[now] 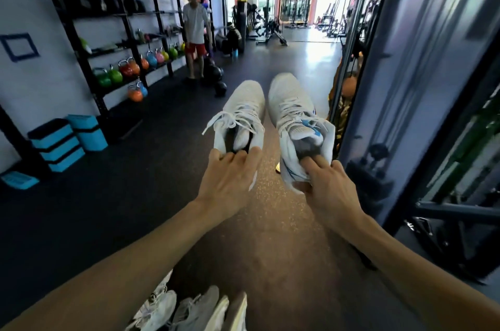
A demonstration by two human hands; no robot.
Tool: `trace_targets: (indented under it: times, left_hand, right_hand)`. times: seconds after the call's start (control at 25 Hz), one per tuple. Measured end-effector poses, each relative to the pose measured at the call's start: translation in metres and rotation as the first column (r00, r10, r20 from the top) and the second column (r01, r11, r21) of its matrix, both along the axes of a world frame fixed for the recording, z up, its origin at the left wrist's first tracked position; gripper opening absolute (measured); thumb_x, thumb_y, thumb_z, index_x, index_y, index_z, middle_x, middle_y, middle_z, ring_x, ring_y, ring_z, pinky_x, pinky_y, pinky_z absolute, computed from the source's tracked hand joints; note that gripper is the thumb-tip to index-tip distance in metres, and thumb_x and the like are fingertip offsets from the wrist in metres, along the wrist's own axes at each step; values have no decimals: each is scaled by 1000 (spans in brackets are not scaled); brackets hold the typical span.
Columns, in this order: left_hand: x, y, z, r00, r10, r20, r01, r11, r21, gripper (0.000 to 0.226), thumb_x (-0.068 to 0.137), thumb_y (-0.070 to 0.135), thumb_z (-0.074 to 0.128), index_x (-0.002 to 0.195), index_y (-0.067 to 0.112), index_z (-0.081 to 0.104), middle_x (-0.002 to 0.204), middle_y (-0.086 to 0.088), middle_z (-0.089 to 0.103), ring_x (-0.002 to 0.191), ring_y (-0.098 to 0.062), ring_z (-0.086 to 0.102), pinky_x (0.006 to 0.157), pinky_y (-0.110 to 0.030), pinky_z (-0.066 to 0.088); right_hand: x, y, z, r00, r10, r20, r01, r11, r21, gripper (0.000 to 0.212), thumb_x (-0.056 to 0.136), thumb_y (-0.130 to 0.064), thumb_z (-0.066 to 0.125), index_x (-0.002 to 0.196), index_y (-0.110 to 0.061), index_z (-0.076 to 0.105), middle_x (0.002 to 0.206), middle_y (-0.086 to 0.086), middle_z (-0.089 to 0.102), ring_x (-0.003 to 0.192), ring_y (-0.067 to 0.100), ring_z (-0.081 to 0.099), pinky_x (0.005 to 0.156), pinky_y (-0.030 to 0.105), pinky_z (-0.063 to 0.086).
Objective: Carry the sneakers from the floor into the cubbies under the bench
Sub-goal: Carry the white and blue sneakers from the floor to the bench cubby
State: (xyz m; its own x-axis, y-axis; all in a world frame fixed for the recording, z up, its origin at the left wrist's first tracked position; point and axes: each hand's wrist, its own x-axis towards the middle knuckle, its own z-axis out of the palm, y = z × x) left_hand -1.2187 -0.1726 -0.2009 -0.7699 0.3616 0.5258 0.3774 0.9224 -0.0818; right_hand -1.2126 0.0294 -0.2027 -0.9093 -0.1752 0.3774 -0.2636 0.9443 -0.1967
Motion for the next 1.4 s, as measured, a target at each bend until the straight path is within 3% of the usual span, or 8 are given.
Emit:
trace_targets:
  times: [0.08,0.28,0.44,0.64,0.8,0.96,1.16,1.4]
  left_hand:
    - [30,4,18,999,-40,-34,40,999,4,31,90,26,58,110,21,35,99,-1,66,86,-21,65,82,-41,38]
    - [115,23,54,986,-81,-148,75,996,-46,32,85,22,63,103,21,36,87,-1,66,76,-23,65,74,-40,37]
    - [189,42,82,972,-177,-156,172,984,-47,36,82,18,65,99,22,34,87,1,64,77,-24,62,73,-39,33]
    - [262,74,121,902,-355,-244,350,934,-66,50,68,11,72,88,25,29,75,2,60,69,-27,60,65,-35,24]
    - [316,106,132,833,-480,-276,475,875,-90,48,67,8,72,93,22,35,81,2,61,75,-27,61,68,-36,25]
    - [395,150,130,707,-643,-295,646,756,-101,45,67,7,73,96,19,40,79,1,59,72,-27,60,69,-38,32]
    - [513,225,127,499,-810,-308,837,543,-72,35,73,7,69,96,17,44,78,0,59,70,-28,59,69,-39,34]
    - [718,342,129,202,-913,-355,961,254,-108,37,70,9,71,98,15,48,76,-1,63,67,-29,60,65,-37,31]
  right_hand:
    - [35,6,17,999,-7,-32,7,1000,-8,35,93,-38,54,125,-26,44,124,-5,48,88,14,32,69,29,35]
    - [132,23,50,992,-68,-107,65,997,-30,31,93,-35,55,118,-23,44,121,-5,48,98,24,43,68,33,35]
    - [213,40,80,975,-152,-160,150,988,-30,29,93,-35,54,117,-22,45,119,-4,47,100,26,44,67,36,40]
    - [312,63,112,933,-292,-209,292,956,-32,25,92,-34,55,113,-22,46,118,-4,48,104,27,45,72,40,46]
    - [401,83,119,856,-444,-265,448,893,-49,24,91,-34,57,107,-20,45,111,-4,49,98,29,46,67,37,41]
    - [521,105,119,730,-630,-264,636,768,-72,25,90,-36,58,103,-19,46,109,-4,49,97,29,45,66,37,42]
    - [688,140,120,533,-803,-267,818,569,-78,24,90,-36,58,104,-20,47,109,-4,50,98,30,45,65,38,43]
    - [926,191,122,217,-933,-287,958,261,-122,22,90,-35,58,100,-18,47,109,-2,51,93,28,44,60,35,37]
